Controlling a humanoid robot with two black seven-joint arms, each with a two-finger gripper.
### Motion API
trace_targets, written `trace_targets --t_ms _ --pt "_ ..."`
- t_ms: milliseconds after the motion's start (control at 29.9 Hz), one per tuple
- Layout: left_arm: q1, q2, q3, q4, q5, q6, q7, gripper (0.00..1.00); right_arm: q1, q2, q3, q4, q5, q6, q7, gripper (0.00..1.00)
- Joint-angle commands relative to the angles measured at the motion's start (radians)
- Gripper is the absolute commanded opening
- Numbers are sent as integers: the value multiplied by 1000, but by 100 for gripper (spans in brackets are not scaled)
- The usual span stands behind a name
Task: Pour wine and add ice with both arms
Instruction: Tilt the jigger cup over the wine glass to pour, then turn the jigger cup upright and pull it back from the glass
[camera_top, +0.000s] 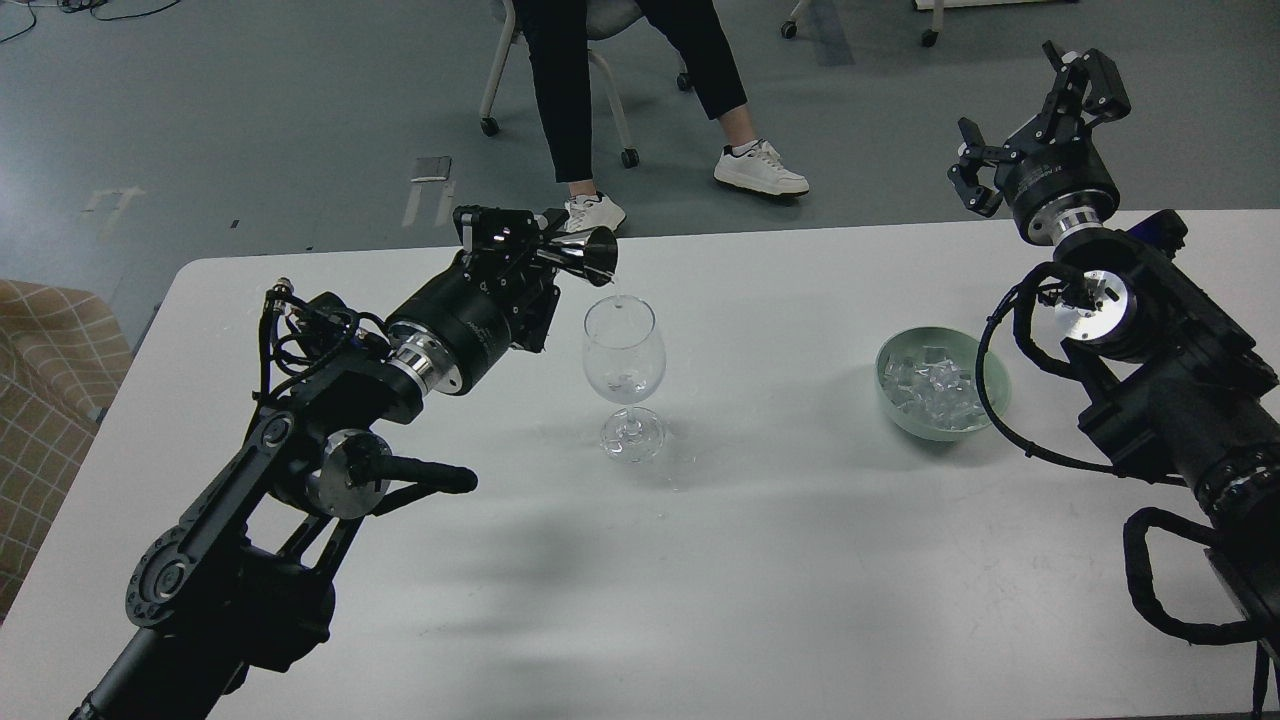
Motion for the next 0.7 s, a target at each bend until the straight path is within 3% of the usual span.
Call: trace_targets --t_ms 0,401,669 --pt "-1 13 0 0 7 -5 0 18 -4 -1 1 3 0 0 0 100" --pt "-4 51 20 0 125 -35 0 18 -12 -3 0 1 0 2 0 100" --pt "-68 58 71 -2 245 -43 -3 17 -12 -3 0 1 0 2 0 100"
